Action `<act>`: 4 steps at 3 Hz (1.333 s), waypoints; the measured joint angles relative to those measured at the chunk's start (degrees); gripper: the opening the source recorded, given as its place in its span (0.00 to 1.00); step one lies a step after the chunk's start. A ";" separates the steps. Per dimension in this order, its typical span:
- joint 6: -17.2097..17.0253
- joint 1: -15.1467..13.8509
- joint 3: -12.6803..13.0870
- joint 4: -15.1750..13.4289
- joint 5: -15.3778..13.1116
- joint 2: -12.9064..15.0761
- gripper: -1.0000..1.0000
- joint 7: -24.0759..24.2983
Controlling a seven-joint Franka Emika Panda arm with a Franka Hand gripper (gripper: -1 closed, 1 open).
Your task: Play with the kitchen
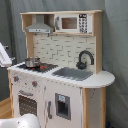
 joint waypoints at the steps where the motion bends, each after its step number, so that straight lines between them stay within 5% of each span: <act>1: -2.98 -1.91 0.01 3.06 3.07 0.80 1.00 1.90; 4: -13.98 -7.54 0.66 10.19 14.94 2.46 1.00 8.74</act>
